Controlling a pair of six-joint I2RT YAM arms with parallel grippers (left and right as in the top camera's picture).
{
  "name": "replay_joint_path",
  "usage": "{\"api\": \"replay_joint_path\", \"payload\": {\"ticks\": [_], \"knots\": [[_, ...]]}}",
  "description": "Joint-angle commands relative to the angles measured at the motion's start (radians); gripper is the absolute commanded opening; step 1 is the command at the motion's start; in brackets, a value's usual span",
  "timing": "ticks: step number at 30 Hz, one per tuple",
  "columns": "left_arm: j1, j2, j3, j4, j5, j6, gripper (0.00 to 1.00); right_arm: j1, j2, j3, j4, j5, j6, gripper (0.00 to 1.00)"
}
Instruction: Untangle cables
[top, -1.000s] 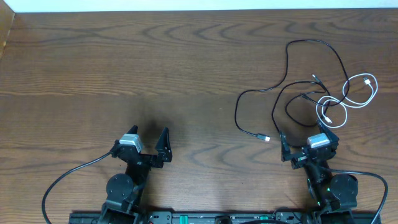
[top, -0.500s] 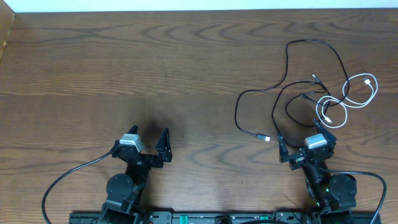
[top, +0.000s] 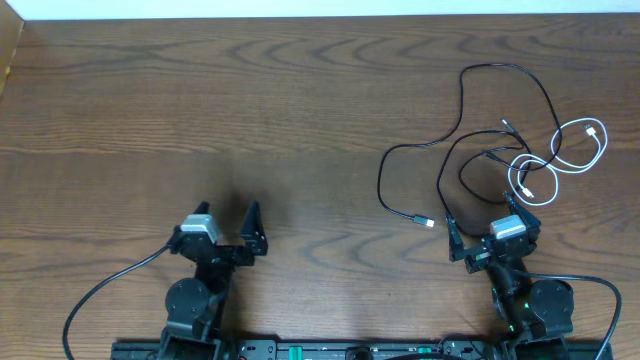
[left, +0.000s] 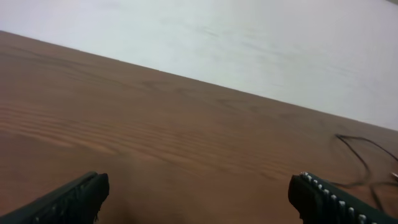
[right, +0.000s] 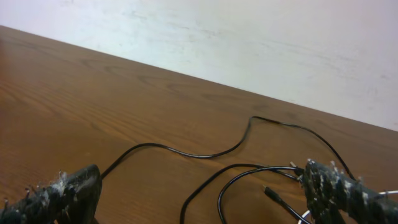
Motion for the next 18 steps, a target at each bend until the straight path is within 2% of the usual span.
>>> {"api": "replay_joint_path", "payload": {"ticks": [1,7,18], "knots": [[0.072,-0.009,-0.013,-0.047,-0.035,0.016,0.98,0.006,-0.007,-0.001,-0.004,0.003,-0.011,0.99],[0.172,-0.009,-0.013,-0.047,-0.035,0.016,0.98,0.006,-0.007,-0.001,-0.004,0.003,-0.011,0.99],[0.175,-0.009,-0.013,-0.047,-0.035,0.016,0.98,0.006,-0.008,-0.001,-0.004,0.003,-0.011,0.99]]}}
